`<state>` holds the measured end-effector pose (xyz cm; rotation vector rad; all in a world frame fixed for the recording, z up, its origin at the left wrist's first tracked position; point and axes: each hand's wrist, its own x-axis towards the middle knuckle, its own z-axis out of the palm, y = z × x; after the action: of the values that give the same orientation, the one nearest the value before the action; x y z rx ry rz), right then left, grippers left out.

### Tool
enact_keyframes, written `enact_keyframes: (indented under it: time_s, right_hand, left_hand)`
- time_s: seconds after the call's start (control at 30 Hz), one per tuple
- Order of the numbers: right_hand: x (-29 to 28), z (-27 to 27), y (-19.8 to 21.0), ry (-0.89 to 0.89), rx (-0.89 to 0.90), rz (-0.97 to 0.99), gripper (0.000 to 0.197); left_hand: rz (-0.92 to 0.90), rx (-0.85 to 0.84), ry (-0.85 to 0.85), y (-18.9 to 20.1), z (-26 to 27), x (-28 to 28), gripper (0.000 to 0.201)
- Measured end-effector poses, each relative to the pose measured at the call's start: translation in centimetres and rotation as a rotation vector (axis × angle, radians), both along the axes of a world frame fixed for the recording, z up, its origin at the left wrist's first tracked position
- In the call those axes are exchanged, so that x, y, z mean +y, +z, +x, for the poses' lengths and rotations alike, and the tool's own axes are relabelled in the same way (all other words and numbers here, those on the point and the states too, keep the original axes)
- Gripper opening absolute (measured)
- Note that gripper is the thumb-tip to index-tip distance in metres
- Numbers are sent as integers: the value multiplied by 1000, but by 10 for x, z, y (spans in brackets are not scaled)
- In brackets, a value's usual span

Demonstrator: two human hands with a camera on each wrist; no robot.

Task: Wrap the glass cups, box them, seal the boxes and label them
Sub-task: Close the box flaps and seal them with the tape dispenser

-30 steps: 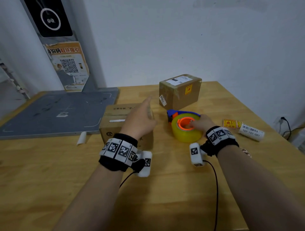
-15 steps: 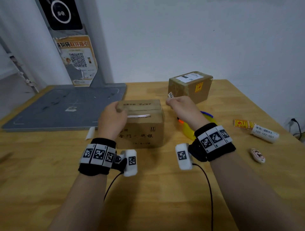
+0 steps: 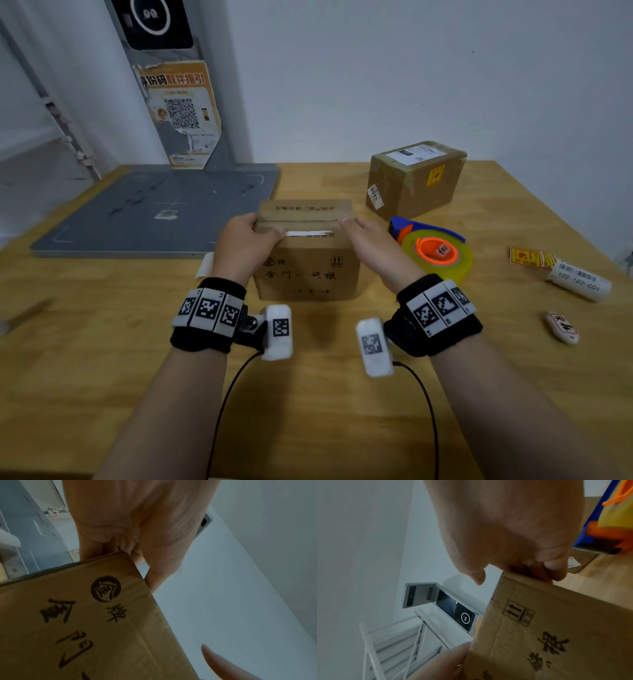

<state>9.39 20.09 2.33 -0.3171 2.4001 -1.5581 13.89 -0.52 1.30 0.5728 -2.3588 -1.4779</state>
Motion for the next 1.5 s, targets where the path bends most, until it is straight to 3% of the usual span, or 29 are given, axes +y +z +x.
enact_keyframes:
  time_s: [0.07,0.13,0.37,0.53,0.73,0.9,1.03,1.1,1.2,1.27,1.4,1.5]
  right_hand:
    - [0,0,0,-3,-7,33,56]
    - [1,-2,-3,13,-27,55,59]
    - [3,-11,-16,43,-123,57,50]
    - [2,-19,-13,37,-169,27,48]
    - [7,-25,-26,-8,-266,-108,42]
    - [11,-31,-15,11,-179,109,54]
    - [22,-49,-5,5,28,114,101]
    - [26,-60,-1,24,61,132,111]
    - [25,-73,-8,8,69,120,101]
    - [25,-77,-14,-45,70,83,91]
    - [30,-78,-14,-162,72,110,81]
    - [30,-75,-9,-164,83,204,84]
  left_hand:
    - [17,-12,-13,-1,-2,-4,9]
    - [36,-34,-20,-1,-3,-7,7]
    - [103,-117,-70,-11,-4,-9,34]
    - [128,-124,-118,-13,-5,-10,27]
    - [171,-110,-163,-17,-10,-11,31]
    - [138,-108,-168,-16,-26,-7,41]
    - [61,-128,-167,-12,-42,-8,31]
    - [-24,-150,-105,-9,-50,-11,44]
    - [-163,-232,65,-3,-63,-18,85]
    - [-94,-217,112,5,-65,-15,96]
    - [175,-173,-19,10,-48,5,80]
    - [179,-244,-195,7,-28,38,88]
